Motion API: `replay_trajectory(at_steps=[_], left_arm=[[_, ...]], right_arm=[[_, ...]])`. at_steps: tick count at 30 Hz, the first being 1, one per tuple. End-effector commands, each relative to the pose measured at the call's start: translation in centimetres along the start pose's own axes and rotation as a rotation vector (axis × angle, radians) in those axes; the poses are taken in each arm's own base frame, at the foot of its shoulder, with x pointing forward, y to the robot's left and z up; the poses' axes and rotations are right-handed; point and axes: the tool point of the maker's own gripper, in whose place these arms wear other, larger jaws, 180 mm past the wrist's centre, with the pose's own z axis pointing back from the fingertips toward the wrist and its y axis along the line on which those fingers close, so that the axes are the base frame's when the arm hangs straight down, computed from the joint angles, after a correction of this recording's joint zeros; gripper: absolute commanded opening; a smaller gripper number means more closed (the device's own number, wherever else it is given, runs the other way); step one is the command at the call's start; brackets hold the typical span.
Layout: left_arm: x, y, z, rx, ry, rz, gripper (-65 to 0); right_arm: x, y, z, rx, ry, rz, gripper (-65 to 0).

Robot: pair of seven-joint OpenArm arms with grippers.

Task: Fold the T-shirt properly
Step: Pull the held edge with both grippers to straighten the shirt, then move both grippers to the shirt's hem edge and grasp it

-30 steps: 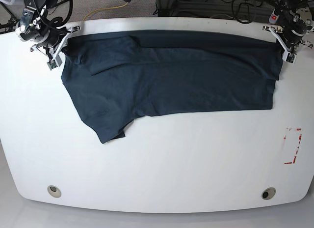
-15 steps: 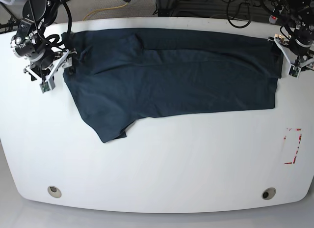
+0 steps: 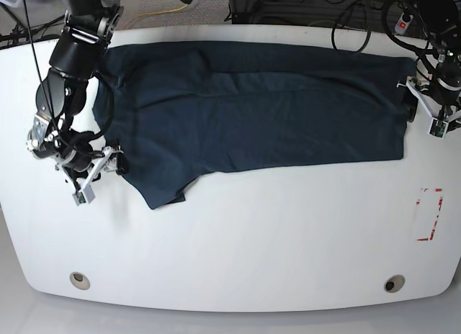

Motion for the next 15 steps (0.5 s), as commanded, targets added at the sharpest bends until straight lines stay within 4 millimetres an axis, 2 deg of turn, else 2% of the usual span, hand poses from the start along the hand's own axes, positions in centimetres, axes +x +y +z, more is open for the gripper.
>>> replay_trajectory(at_steps=[1, 8, 12, 15], left_arm=[[1.2, 0.8, 0.3, 0.021, -0.041, -0.012, -19.2], [1.5, 1.0, 0.2, 0.026, -0.049, -0.008, -18.9], [2.1, 0.8, -0.4, 0.026, -0.071, 0.041, -18.6], [2.4, 1.7, -1.0, 0.068, -0.079, 0.108, -18.5]], right_arm=[[2.3, -0.5, -0.9, 0.002, -0.040, 0.032, -18.4], [1.2, -0.9, -4.0, 0.040, -0.048, -0.055, -18.4], [0.4, -0.5, -4.9, 0.057, -0.057, -0.087, -18.4], [-0.1, 0.3, -5.4, 0.074, -0.049, -0.097, -18.5]])
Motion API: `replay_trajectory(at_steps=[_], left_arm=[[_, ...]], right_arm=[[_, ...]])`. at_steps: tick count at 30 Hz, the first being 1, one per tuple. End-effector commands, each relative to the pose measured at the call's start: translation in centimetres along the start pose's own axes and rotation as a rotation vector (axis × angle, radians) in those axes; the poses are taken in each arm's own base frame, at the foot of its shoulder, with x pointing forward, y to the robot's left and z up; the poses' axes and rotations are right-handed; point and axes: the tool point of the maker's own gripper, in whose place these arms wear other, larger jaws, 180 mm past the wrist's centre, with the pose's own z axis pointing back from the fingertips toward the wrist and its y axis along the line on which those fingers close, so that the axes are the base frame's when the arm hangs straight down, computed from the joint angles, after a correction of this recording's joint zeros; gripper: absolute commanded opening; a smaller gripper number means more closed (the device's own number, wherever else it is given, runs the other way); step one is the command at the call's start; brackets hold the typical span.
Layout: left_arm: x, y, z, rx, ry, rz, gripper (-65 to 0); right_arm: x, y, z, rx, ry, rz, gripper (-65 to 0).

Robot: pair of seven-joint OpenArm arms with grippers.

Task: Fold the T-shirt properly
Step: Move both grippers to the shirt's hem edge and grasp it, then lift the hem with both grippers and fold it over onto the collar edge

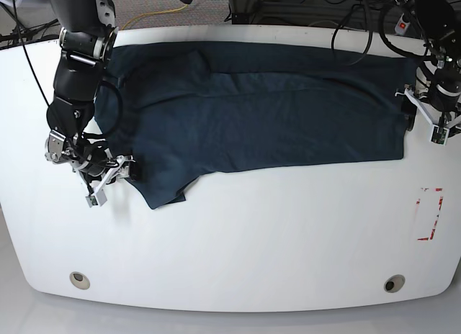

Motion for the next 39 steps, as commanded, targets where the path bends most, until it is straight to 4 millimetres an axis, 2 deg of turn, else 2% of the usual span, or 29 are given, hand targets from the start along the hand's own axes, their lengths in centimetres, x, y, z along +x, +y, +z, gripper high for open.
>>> replay_trajectory(at_steps=[1, 3, 5, 8, 13, 18, 24, 26, 32, 35, 39], left_arm=[[1.0, 1.4, -0.3, 0.047, -0.035, 0.045, -18.5], [0.9, 1.8, -0.8, 0.061, -0.033, 0.079, -18.3], [1.2, 2.4, -1.8, 0.078, -0.039, 0.128, -18.3], [1.2, 3.0, -3.2, 0.085, -0.034, 0.188, -18.3], [1.2, 3.2, -5.7, 0.066, -0.018, 0.277, -18.3], [0.6, 2.4, -8.4, 0.020, 0.037, 0.292, -18.2], [-0.1, 0.7, -10.8, -0.035, 0.093, 0.317, -12.4], [-0.7, 0.0, -11.5, -0.064, 0.117, 0.336, -12.4], [-0.8, -2.2, -12.7, -0.128, 0.147, 0.317, -12.9], [-0.6, -2.7, -12.8, -0.139, 0.143, 0.297, -21.8], [0.3, -2.8, -13.0, -0.136, 0.094, 0.294, -45.3]], right_arm=[[1.8, 0.9, -0.2, 0.022, -0.045, 0.004, -19.7], [1.3, 1.6, -0.6, 0.035, -0.040, -0.001, -24.3], [1.1, 2.0, -0.8, 0.043, -0.036, -0.003, -34.4], [1.1, 2.9, -1.3, 0.060, -0.039, -0.008, -43.1], [1.0, 3.3, -1.5, 0.068, -0.037, -0.010, -46.8], [0.4, 3.3, -1.6, 0.069, -0.027, -0.014, -65.0], [0.2, 3.2, -1.5, 0.067, -0.024, -0.015, -65.0], [0.2, 3.2, -1.5, 0.067, -0.024, -0.015, -65.0], [0.2, 3.2, -1.5, 0.067, -0.024, -0.015, -65.0], [0.3, 3.2, -1.5, 0.067, -0.027, -0.013, -65.0], [1.4, 3.3, -1.1, 0.059, -0.054, 0.009, -65.0]])
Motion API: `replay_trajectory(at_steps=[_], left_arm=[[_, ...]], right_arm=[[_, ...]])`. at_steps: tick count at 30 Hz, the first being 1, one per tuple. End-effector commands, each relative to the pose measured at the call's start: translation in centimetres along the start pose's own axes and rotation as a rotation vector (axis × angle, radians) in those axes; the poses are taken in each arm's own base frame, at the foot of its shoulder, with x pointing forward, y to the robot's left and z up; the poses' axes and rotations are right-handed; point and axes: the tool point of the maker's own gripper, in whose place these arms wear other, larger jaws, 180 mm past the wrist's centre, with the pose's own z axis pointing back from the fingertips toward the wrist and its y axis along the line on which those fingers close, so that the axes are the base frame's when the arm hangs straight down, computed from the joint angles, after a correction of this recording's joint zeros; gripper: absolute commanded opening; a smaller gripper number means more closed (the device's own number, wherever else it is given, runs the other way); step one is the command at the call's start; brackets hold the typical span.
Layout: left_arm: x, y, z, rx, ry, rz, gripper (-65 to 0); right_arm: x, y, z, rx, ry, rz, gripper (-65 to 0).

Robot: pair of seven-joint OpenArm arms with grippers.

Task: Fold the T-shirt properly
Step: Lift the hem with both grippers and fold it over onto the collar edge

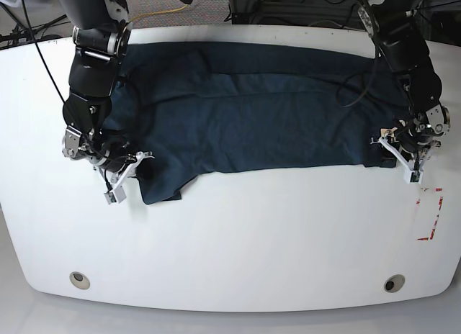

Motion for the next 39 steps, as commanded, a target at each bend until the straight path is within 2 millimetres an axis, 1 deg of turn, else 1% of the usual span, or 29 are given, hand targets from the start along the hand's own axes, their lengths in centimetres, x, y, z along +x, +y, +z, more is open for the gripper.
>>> replay_trajectory(at_steps=[1, 3, 4, 6, 10, 12, 14, 18, 19, 20, 23, 26, 29, 31, 33, 36, 39], left_arm=[[1.6, 1.0, 0.3, 0.023, -0.044, -0.015, -51.1], [1.7, 0.9, 0.3, 0.022, -0.045, -0.016, -57.8], [1.8, 0.9, 0.4, 0.024, -0.047, -0.018, -61.5], [1.9, 1.0, 0.4, 0.024, -0.049, -0.019, -65.0], [2.5, 1.2, 0.8, 0.033, -0.069, -0.026, -65.0], [4.0, 1.4, 1.6, 0.049, -0.111, -0.046, -65.0], [5.1, 1.4, 2.5, 0.060, -0.145, -0.072, -65.0], [5.5, 0.6, 3.8, 0.036, -0.170, -0.152, -65.0], [6.2, 0.4, 4.3, 0.034, -0.187, -0.180, -65.0], [6.4, 0.2, 4.5, 0.028, -0.195, -0.196, -65.0], [5.6, -0.3, 5.3, 0.019, -0.189, -0.240, -65.0], [5.3, -0.5, 6.1, 0.020, -0.195, -0.271, -65.0], [4.5, -0.6, 6.6, 0.017, -0.182, -0.297, -65.0], [3.9, 0.0, 7.0, 0.031, -0.174, -0.290, -65.0], [3.4, 1.1, 7.6, 0.059, -0.172, -0.272, -65.0], [2.6, 1.9, 8.0, 0.076, -0.160, -0.255, -65.0], [1.3, 2.1, 8.0, 0.077, -0.133, -0.254, -65.0]], right_arm=[[2.3, -0.5, 0.8, -0.024, -0.039, 0.042, -65.0], [2.5, -0.4, 1.0, -0.027, -0.039, 0.051, -65.0], [2.2, -0.4, 1.0, -0.029, -0.030, 0.054, -65.0], [2.5, -0.4, 1.3, -0.034, -0.035, 0.065, -65.0], [3.7, -0.1, 2.1, -0.048, -0.054, 0.106, -65.0], [4.4, -0.1, 2.6, -0.060, -0.058, 0.129, -65.0], [5.4, -0.1, 3.4, -0.076, -0.071, 0.160, -65.0], [6.9, 0.2, 4.8, -0.105, -0.079, 0.213, -65.0], [7.3, 0.3, 5.2, -0.114, -0.079, 0.228, -65.0], [7.6, 0.4, 5.6, -0.122, -0.078, 0.242, -65.0], [7.8, 0.7, 6.8, -0.151, -0.077, 0.285, -65.0], [8.3, 1.2, 8.4, -0.187, -0.087, 0.337, -65.0], [7.7, 1.6, 9.7, -0.221, -0.067, 0.376, -65.0], [7.4, 1.9, 10.6, -0.243, -0.061, 0.403, -65.0], [6.6, 2.5, 11.6, -0.263, -0.050, 0.433, -65.0], [5.5, 3.2, 12.8, -0.285, -0.037, 0.469, -65.0], [3.7, 4.0, 13.7, -0.294, -0.013, 0.495, -65.0]])
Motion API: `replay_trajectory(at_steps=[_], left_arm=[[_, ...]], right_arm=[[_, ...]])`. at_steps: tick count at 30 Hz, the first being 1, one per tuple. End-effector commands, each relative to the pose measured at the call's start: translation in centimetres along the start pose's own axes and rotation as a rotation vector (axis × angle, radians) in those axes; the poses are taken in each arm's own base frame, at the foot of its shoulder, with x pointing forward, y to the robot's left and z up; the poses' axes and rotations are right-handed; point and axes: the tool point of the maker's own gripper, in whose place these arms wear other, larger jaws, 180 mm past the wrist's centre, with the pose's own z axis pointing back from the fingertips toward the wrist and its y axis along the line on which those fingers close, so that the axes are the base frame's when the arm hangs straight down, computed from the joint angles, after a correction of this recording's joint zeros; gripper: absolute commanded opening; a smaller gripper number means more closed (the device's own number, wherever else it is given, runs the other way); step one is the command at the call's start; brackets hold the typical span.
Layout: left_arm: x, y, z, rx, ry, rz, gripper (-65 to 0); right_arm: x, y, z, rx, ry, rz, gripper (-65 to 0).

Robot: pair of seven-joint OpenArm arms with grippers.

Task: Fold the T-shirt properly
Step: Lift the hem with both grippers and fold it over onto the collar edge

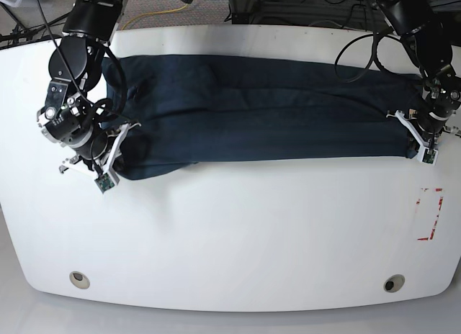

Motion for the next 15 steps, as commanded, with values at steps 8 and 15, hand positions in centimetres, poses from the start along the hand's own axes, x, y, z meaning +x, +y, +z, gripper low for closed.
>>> replay_trajectory(at_steps=[8, 15], left_arm=[[-1.2, 0.4, 1.5, 0.019, 0.015, -0.038, -65.0], [-3.1, -0.3, 2.4, 0.010, 0.057, -0.059, -65.0]], right_arm=[[-5.0, -0.9, 3.1, -0.075, 0.082, -0.049, -65.0], [-9.4, 0.4, 3.8, -0.053, 0.193, -0.075, -65.0]])
